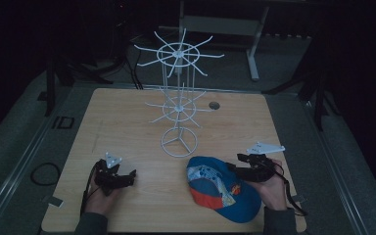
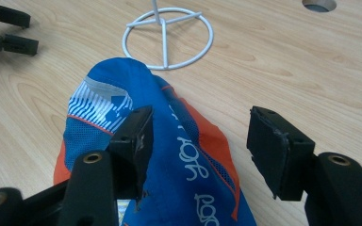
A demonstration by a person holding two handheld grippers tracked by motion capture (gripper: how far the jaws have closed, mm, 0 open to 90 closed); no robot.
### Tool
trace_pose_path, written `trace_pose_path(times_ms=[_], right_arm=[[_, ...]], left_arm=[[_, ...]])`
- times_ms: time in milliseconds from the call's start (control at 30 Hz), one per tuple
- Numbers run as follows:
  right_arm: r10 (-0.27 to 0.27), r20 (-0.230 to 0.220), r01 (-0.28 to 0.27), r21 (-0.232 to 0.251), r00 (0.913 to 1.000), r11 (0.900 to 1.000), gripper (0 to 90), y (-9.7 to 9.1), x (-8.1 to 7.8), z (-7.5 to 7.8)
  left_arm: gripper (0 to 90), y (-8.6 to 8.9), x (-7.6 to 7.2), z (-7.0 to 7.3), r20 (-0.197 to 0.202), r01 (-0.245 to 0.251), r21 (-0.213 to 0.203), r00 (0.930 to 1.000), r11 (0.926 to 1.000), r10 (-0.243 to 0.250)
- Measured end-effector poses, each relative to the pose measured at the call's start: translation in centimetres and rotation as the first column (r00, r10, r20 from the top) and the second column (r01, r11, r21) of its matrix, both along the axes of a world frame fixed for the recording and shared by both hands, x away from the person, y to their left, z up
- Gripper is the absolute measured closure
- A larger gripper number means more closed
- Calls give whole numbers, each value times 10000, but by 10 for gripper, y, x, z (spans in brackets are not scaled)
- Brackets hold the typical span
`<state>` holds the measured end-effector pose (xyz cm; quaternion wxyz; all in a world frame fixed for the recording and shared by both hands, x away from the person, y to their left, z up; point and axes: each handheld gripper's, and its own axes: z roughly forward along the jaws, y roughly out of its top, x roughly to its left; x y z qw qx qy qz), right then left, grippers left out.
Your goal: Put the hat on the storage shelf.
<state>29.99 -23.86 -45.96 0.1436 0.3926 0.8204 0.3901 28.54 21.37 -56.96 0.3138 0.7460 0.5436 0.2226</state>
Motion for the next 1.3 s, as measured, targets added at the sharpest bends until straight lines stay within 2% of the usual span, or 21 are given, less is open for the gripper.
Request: trace_pose_path(times_ms=[167, 233, 467, 667, 867, 1300], right_arm=[[-8, 5, 8, -82, 10000, 10000, 410, -2, 1, 2], [41, -9, -42, -291, 10000, 9996, 406, 0, 4, 3], [230, -119, -232, -134, 9997, 9996, 403, 1, 9, 6], [517, -44, -518, -335, 9987, 9981, 405, 3, 10, 9], [750, -165, -755, -366, 9971, 9965, 390, 5, 15, 12], [1519, -578, -1567, -912, 9867, 9834, 354, 24, 23, 7]], left_arm=[[133, 0, 0, 0, 1, 16, 8, 10000, 10000, -16], [133, 0, 0, 0, 1, 16, 5, 10000, 10000, -16], [134, 0, 0, 0, 2, 14, 2, 10000, 10000, -14], [133, 0, 0, 0, -1, 17, 7, 10000, 10000, -17], [133, 0, 0, 0, 10, 0, -17, 10000, 10000, 0], [133, 0, 0, 0, 1, -1, -16, 10000, 10000, 1]])
